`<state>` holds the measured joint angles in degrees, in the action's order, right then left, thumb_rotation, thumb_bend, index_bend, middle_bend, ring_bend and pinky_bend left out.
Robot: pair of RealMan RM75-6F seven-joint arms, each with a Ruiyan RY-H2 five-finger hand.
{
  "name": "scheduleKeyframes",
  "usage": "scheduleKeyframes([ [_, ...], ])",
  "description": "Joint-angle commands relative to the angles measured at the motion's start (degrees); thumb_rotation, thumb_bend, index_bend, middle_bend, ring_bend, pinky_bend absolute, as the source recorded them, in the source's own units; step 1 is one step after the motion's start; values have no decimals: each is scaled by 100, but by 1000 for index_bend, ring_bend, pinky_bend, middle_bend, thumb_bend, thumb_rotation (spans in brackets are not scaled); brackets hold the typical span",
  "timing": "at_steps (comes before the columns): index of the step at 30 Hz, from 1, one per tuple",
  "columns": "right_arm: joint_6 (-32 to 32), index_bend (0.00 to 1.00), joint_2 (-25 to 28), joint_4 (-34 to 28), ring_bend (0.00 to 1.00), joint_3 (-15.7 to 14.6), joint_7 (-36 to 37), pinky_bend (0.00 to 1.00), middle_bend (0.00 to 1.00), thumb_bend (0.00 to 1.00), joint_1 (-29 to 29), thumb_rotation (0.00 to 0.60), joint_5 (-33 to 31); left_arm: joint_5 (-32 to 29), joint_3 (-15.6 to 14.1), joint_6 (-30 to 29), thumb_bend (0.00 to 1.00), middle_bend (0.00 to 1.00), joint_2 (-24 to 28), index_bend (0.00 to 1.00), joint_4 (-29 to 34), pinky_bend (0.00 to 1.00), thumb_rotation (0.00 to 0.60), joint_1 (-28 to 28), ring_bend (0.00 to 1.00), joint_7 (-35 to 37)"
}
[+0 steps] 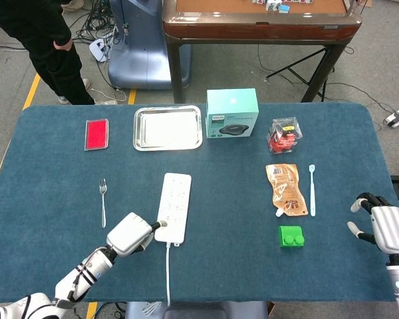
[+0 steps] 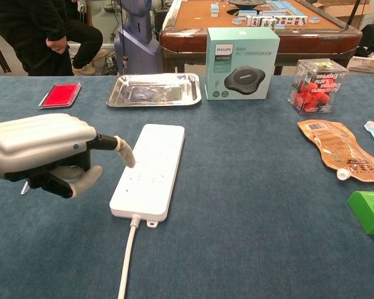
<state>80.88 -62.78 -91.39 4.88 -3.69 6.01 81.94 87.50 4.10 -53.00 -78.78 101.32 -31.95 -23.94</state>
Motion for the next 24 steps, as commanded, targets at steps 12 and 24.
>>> scheduleKeyframes([
  [12,-72,482,-20,-49,361,10,-96,634,354,183,74,600,-9,-423,-116,47,685,1000,-224,342,-158,1000,600,-182,1000,-404],
  [24,-99,482,7,-68,361,-1,-130,634,354,183,78,600,-58,-598,-268,11,685,1000,-335,345,-195,1000,600,-250,1000,-499],
])
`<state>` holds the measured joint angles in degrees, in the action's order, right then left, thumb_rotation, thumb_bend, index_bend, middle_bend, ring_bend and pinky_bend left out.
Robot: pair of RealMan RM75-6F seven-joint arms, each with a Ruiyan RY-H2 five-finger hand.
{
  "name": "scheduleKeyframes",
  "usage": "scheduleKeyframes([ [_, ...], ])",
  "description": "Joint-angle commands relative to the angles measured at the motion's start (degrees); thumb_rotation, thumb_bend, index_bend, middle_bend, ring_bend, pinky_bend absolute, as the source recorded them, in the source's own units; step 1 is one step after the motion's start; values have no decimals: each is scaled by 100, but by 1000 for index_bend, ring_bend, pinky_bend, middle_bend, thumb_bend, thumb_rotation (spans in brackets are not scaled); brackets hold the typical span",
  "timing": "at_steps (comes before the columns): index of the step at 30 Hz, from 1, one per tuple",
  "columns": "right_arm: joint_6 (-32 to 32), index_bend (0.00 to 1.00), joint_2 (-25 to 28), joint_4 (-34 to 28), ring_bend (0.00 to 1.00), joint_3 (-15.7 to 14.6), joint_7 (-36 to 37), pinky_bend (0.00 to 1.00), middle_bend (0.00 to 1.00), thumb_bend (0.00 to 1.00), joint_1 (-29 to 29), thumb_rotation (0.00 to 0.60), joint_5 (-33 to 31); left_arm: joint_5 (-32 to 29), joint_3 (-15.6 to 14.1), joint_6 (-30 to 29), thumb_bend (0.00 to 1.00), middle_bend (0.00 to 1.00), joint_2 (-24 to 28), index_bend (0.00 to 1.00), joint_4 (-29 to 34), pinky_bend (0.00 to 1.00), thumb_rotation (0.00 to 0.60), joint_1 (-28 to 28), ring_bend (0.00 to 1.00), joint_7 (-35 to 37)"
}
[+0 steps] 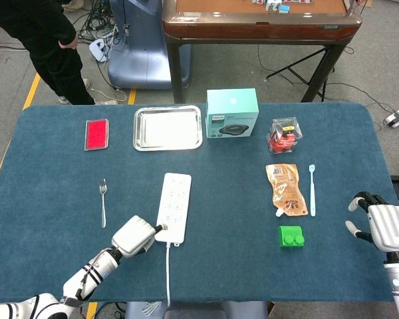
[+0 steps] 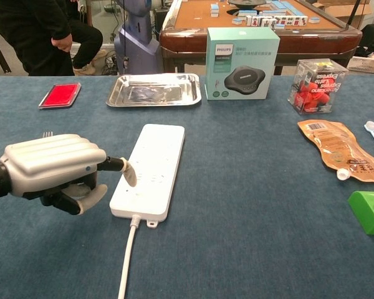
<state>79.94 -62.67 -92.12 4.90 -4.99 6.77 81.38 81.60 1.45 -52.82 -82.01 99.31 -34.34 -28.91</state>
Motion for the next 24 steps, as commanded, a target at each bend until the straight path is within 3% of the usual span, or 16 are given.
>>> scheduleKeyframes([
  [1,-9,482,-5,6,361,-3,-1,634,354,183,5,600,-5,-9,-6,-10,685,1000,-21,345,8,1000,600,-23,1000,-8],
  [24,-51,482,-23,93,361,-21,62,634,354,183,11,600,-51,-256,-87,14,685,1000,-200,345,-120,1000,600,-249,1000,-173],
])
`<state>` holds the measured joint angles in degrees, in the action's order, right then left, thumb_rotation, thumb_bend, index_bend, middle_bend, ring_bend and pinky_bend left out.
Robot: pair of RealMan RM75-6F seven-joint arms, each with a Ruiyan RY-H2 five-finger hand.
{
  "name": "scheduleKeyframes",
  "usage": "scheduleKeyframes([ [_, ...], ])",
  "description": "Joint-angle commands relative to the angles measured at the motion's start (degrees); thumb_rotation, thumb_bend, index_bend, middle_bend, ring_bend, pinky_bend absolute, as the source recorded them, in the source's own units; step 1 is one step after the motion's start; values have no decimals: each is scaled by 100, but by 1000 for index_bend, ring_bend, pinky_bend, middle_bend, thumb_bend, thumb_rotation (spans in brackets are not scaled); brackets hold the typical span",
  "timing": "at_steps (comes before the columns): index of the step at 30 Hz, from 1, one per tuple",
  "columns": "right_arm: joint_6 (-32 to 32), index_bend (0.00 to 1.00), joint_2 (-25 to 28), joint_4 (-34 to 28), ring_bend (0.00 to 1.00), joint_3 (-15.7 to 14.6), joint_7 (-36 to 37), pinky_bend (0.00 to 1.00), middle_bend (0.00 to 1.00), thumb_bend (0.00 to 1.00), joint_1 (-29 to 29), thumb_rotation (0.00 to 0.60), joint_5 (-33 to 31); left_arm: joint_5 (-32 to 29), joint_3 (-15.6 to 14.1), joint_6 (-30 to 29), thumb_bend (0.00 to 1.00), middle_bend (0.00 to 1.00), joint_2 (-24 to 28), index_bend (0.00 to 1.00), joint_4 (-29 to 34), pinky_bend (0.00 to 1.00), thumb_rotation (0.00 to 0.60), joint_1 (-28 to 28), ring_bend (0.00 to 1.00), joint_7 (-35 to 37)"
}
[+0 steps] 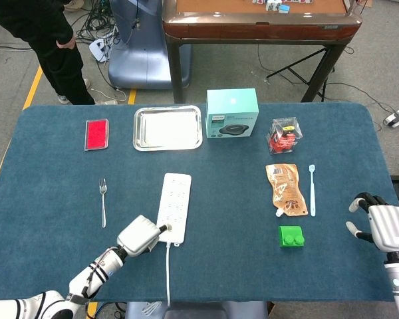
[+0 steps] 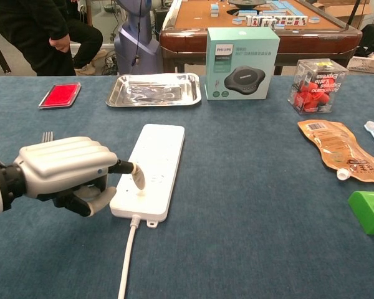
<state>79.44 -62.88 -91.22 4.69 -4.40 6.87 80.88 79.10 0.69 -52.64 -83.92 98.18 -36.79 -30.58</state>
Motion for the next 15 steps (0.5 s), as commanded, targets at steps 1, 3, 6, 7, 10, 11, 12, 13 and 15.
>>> scheduleKeyframes([
  [1,-6,482,-3,6,361,-2,4,634,354,183,2,600,-2,-11,-19,-5,685,1000,-15,345,-13,1000,600,-8,1000,-11],
  [3,-15,482,-9,15,361,-7,4,634,354,183,3,600,-4,-11,-40,-11,685,1000,-30,345,-24,1000,600,-12,1000,-14],
  [6,-29,482,-29,33,361,-13,7,634,354,183,6,600,-10,-13,-70,-16,685,1000,-51,345,-54,1000,600,-25,1000,-20],
  [7,-30,482,-35,39,361,-12,9,634,354,183,8,600,-11,-13,-76,-19,685,1000,-56,345,-67,1000,600,-29,1000,-27],
  [10,-39,482,-47,55,362,-16,15,634,354,183,8,600,-18,-16,-91,-34,685,1000,-74,345,-94,1000,600,-38,1000,-42],
  [11,-40,482,-48,59,361,-16,15,634,354,183,9,600,-20,-19,-96,-37,685,1000,-76,345,-98,1000,600,-41,1000,-47],
  [12,-42,482,-52,62,361,-15,15,634,354,183,9,600,-23,-22,-101,-41,685,1000,-79,345,-103,1000,600,-46,1000,-59],
  [13,-43,482,-54,66,361,-15,15,634,354,183,10,600,-24,-29,-104,-41,685,1000,-80,345,-105,1000,600,-51,1000,-72],
  [15,-52,482,-58,69,361,-16,12,634,354,183,15,600,-27,-56,-108,-33,685,1000,-86,345,-103,1000,600,-68,1000,-123],
])
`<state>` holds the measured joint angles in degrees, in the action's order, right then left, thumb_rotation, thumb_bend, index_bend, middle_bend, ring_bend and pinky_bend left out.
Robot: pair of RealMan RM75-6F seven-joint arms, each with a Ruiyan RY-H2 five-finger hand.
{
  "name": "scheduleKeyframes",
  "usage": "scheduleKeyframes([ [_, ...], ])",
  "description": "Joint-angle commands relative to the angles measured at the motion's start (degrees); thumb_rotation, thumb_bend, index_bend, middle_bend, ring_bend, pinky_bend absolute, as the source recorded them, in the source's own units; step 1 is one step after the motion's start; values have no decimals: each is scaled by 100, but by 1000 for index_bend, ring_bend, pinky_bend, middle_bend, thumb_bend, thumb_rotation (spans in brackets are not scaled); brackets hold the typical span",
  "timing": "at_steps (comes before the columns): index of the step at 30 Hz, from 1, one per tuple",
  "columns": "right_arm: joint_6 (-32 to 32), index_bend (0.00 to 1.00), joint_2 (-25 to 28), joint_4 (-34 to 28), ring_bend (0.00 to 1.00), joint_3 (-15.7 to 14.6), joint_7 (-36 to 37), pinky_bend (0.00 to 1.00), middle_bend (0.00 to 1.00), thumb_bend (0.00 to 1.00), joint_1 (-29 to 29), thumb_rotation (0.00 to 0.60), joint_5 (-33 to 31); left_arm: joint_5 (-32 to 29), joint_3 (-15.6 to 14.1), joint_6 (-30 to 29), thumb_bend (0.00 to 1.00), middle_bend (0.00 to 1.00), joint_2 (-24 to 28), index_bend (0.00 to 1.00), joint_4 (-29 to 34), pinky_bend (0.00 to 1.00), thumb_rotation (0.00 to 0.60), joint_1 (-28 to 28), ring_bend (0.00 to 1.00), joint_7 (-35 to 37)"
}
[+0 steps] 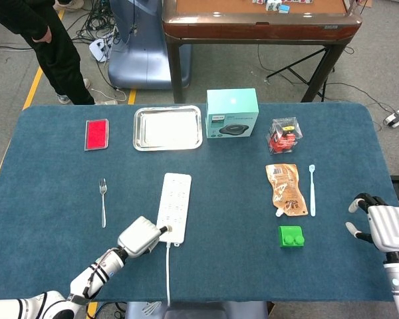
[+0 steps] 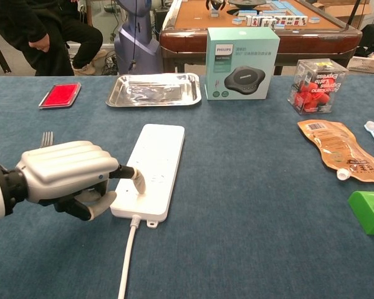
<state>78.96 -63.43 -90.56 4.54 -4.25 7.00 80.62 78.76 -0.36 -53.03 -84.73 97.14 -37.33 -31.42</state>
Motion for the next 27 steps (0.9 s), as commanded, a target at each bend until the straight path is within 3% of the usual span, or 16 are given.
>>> scheduleKeyframes([
  [1,-6,482,-5,3,361,-1,-4,634,354,183,5,600,1,-41,-5,12,685,1000,-5,345,5,1000,600,-22,1000,-68],
  [15,-9,482,-32,42,361,-9,24,634,354,183,-1,600,-10,-265,-50,-16,684,1000,-18,345,91,1000,600,-73,1000,-354],
  [25,6,482,-44,97,361,-9,117,634,354,183,-7,600,12,108,60,-843,681,1000,496,327,585,1000,600,279,997,323],
  [27,8,482,-50,106,361,-11,130,634,354,183,-7,600,22,118,60,-1021,676,1000,650,304,652,1000,600,394,956,430],
])
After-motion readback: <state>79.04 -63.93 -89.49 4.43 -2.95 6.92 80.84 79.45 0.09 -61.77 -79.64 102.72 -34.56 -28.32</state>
